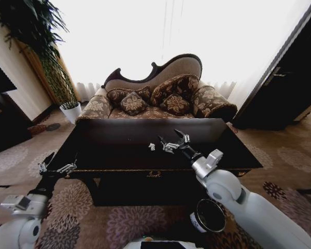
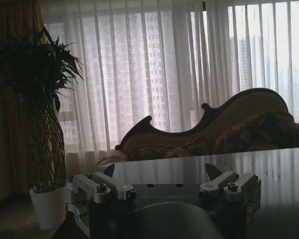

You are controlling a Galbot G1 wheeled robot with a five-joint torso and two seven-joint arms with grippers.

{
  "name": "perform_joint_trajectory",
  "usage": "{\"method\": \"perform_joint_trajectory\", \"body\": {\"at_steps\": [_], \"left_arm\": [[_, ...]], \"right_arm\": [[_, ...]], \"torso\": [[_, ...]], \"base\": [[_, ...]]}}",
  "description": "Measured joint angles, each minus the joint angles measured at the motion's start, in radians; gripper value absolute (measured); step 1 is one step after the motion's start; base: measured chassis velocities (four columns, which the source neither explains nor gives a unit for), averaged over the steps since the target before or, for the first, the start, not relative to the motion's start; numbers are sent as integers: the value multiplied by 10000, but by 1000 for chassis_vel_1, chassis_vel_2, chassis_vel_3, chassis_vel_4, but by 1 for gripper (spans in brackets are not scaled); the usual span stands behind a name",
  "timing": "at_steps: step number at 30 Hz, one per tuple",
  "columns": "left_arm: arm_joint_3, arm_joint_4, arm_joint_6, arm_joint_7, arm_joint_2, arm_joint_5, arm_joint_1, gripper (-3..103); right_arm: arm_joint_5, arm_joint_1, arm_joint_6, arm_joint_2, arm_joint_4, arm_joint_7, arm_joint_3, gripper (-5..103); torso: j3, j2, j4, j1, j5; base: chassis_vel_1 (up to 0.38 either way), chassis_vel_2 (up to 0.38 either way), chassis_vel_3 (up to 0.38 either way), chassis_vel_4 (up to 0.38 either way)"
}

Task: Move to the front of the table and place the trash on the table into the trash bin.

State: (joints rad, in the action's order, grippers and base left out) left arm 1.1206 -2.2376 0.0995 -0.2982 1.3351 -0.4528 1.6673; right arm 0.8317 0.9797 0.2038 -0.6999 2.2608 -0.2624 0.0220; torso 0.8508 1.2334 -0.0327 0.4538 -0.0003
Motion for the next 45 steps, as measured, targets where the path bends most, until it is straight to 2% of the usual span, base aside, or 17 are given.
{"method": "perform_joint_trajectory", "body": {"at_steps": [2, 3, 5, 7, 12, 24, 31, 32, 34, 35, 37, 38, 40, 41, 43, 44, 45], "left_arm": [[12, -3, -15, -10, 45, 25, 31, 100], [12, -3, -15, -10, 45, 25, 31, 100], [137, -21, -41, -14, 59, 27, 111, 100], [248, -38, -58, -14, 60, 14, 164, 100], [434, 16, -64, -15, 36, -22, 212, 100], [211, 290, -46, -13, 125, 75, 31, 100], [207, 333, -33, -6, 97, 75, 17, 100], [220, 353, -31, 1, 75, 72, 12, 100], [222, 368, -28, 3, 58, 68, -8, 100], [222, 368, -28, 3, 58, 68, -8, 100], [175, 390, -23, 6, 53, 68, -38, 100], [152, 397, -21, 6, 53, 68, -48, 100], [98, 424, -19, 7, 54, 81, -72, 100], [98, 424, -19, 7, 54, 81, -72, 100], [62, 453, -16, 8, 54, 96, -85, 100], [57, 467, -14, 8, 54, 101, -87, 100], [54, 476, -13, 8, 52, 104, -89, 100]], "right_arm": [[50, -665, 42, 76, -385, -58, -677, 100], [50, -665, 42, 76, -385, -58, -677, 100], [77, -2016, 61, -64, -1096, -104, -1804, 100], [15, -2721, 64, -258, -1526, -110, -2387, 100], [-70, -3444, 187, -605, -2057, -97, -3220, 100], [-461, -4266, 432, -989, -2901, 26, -4355, 100], [-710, -4292, 397, -1069, -3073, 117, -4467, 100], [-714, -4278, 389, -1055, -3068, 130, -4458, 103], [-714, -4278, 384, -1039, -3054, 139, -4435, 94], [-714, -4278, 384, -1039, -3054, 139, -4435, 94], [-716, -4272, 383, -1019, -3055, 149, -4414, 84], [-730, -4252, 383, -1009, -3067, 158, -4403, 84], [-793, -4180, 377, -989, -3100, 184, -4385, 73], [-793, -4180, 377, -989, -3100, 184, -4385, 73], [-851, -4093, 360, -973, -3107, 213, -4343, 62], [-851, -4083, 359, -970, -3089, 215, -4330, 62], [-848, -4084, 359, -970, -3065, 218, -4314, 57]], "torso": [[0, 0, 0, -1, 0], [0, 0, 0, -1, 0], [0, -1, 1, 0, 0], [1, 0, 6, 2, 0], [1, -1, 2, 2, 0], [1, -3, 2, 1, 0], [1, -3, 2, 1, 0], [1, -3, 2, 1, 1], [1, -3, 1, 1, 0], [1, -3, 1, 1, 0], [1, -3, 2, 0, 1], [0, -3, 3, 1, 0], [1, -2, 2, 0, 0], [1, -2, 2, 0, 0], [1, -2, 2, 1, 1], [1, -3, 1, 1, 1], [1, -3, 1, 1, 1]], "base": [[0, 0, 0, 0], [0, 0, 0, 0], [0, 0, 0, 0], [0, 0, 0, 0], [0, 0, 0, 0], [0, 0, 0, 0], [0, 0, 0, 0], [0, 0, 0, 0], [0, 0, 0, 0], [0, 0, 0, 0], [0, 0, 0, 0], [0, 0, 0, 0], [0, 0, 0, 0], [0, 0, 0, 0], [0, 0, 0, 0], [0, 0, 0, 0], [0, 0, 0, 0]]}}
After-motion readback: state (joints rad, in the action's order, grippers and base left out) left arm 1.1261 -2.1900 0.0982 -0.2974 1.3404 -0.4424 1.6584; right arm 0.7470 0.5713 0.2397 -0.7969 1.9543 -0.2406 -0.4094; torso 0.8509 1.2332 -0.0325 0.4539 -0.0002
